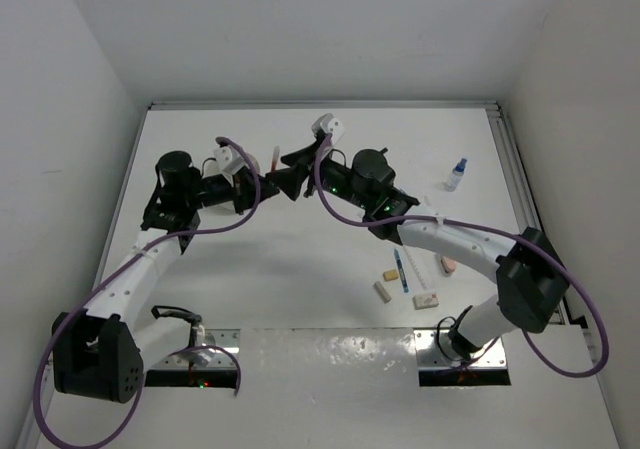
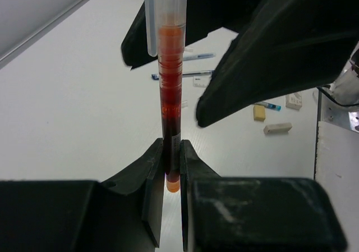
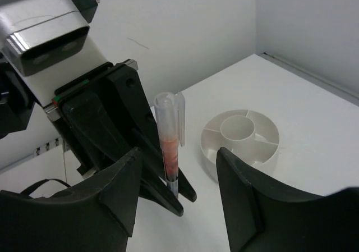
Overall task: Sort the stationery into containers
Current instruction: Place the pen in the storage box.
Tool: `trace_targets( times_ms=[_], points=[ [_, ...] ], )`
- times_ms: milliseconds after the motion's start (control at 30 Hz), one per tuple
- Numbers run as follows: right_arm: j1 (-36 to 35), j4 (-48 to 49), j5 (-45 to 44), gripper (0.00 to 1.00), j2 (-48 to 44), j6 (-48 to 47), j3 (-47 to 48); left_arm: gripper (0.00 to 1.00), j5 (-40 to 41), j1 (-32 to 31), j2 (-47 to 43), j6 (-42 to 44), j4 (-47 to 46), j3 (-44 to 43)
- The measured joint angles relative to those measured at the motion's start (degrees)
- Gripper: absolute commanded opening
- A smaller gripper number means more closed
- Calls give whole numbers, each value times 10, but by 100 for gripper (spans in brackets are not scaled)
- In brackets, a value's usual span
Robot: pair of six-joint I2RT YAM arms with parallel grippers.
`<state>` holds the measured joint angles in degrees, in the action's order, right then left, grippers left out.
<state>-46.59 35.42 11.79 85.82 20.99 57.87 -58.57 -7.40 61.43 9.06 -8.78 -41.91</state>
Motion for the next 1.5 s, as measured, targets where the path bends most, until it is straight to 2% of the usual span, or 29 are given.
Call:
trace_targets(
  times_ms=[100,133,200,233,300,333,367,400,433,500,533,700,867,1000,1200,1333,1500],
  points=[
    [-2,1,4,44,26,4,14,0,-2,0,0,2,7,0],
    [-2,2,5,35,33,5,18,0,-2,0,0,3,9,0],
    [-2,3,5,25,41,10,20,0,-1,0,-1,3,10,2],
    [-2,5,8,15,42,14,20,0,1,0,-1,4,10,2],
    [-7,7,9,7,42,18,20,0,3,0,-1,4,10,4],
    [-9,8,7,0,42,19,20,0,3,0,-1,3,10,4],
    [-8,9,6,0,42,19,20,1,5,0,-2,2,10,4],
    [-8,10,5,0,42,21,20,10,7,0,-4,-1,9,5],
    [-8,11,3,0,42,21,20,35,13,0,-5,-4,8,5],
    [-8,15,0,0,43,21,20,62,27,-1,-7,-15,5,5],
    [-8,19,-2,0,43,21,20,99,37,0,-7,-19,4,5],
    [1,27,-18,0,76,25,54,100,136,0,-19,-36,37,6],
    [35,36,-38,0,171,36,147,100,328,3,-82,-37,106,10],
    [54,37,-59,0,266,45,240,100,456,4,-144,-51,126,31],
    [55,36,-85,0,406,48,366,100,650,10,-153,-121,163,37],
    [49,30,-92,0,458,50,384,100,718,18,-153,-141,173,49],
    [43,5,-99,0,474,51,381,100,750,22,-153,-145,171,63]
  ],
)
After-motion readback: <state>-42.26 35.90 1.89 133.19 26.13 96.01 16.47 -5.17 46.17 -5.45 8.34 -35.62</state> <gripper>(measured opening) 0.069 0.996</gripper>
